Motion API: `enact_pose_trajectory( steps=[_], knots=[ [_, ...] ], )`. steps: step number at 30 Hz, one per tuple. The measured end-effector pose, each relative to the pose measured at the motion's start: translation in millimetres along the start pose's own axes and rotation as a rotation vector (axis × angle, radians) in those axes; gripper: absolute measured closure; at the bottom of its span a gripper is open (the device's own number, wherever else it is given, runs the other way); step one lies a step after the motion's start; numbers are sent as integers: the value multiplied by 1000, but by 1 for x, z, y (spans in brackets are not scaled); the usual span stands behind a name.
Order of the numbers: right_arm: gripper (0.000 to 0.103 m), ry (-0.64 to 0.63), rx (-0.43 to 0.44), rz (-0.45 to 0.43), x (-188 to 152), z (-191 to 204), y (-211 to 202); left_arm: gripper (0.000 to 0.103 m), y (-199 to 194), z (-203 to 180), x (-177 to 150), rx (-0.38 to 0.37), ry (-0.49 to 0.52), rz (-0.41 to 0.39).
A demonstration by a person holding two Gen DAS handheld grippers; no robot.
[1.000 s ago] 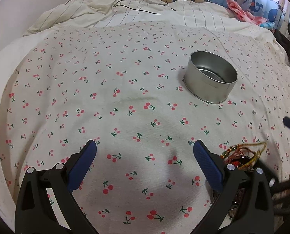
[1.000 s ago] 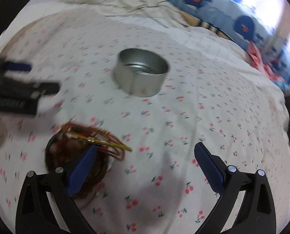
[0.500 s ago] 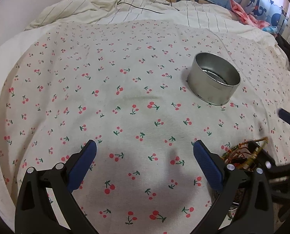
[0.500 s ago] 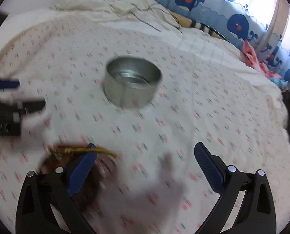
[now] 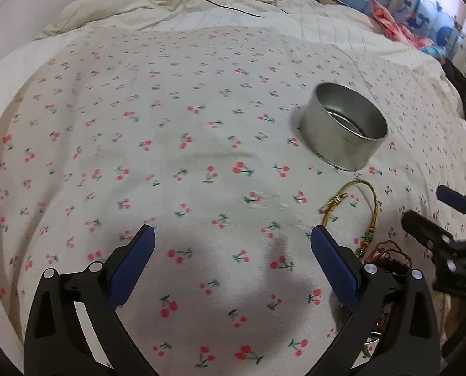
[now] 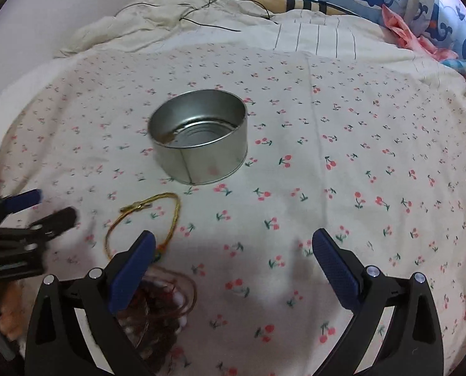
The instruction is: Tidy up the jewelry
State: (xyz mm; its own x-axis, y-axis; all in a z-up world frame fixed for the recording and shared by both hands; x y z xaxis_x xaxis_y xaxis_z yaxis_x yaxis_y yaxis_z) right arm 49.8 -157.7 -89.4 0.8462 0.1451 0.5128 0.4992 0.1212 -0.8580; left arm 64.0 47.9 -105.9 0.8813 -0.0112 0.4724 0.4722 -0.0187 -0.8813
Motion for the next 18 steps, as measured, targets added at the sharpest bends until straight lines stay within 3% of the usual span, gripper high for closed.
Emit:
enact_pose_trajectory(
  steps=[4, 11, 14, 18],
  knots=[
    [7, -87, -144, -6, -5, -6, -7, 7, 9, -22, 9, 4, 78, -15],
    [7, -62, -100, -14, -3, -11, -9, 8, 26, -49, 7, 59, 213, 0],
    [7, -80, -99, -13, -2, -11, -10, 7, 29, -41, 8, 163, 241, -9],
    [7, -114, -124, 12, -6, -15, -8, 7, 23, -9, 18, 341, 190, -48]
  ],
)
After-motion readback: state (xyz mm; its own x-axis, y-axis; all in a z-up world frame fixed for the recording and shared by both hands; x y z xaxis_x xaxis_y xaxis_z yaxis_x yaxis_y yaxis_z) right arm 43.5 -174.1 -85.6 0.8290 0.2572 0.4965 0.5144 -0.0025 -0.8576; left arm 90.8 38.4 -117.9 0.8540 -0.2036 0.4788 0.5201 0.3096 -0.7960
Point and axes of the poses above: each gripper's, at about its wrist camera, not at the fingertips, and y roughly the way its jaws point, z to its left, x to its top, the point moved 8 cm from there along y, roughly the way its jaws point, and after that the axes turned 3 degrees about z, right-handed, at the moved point
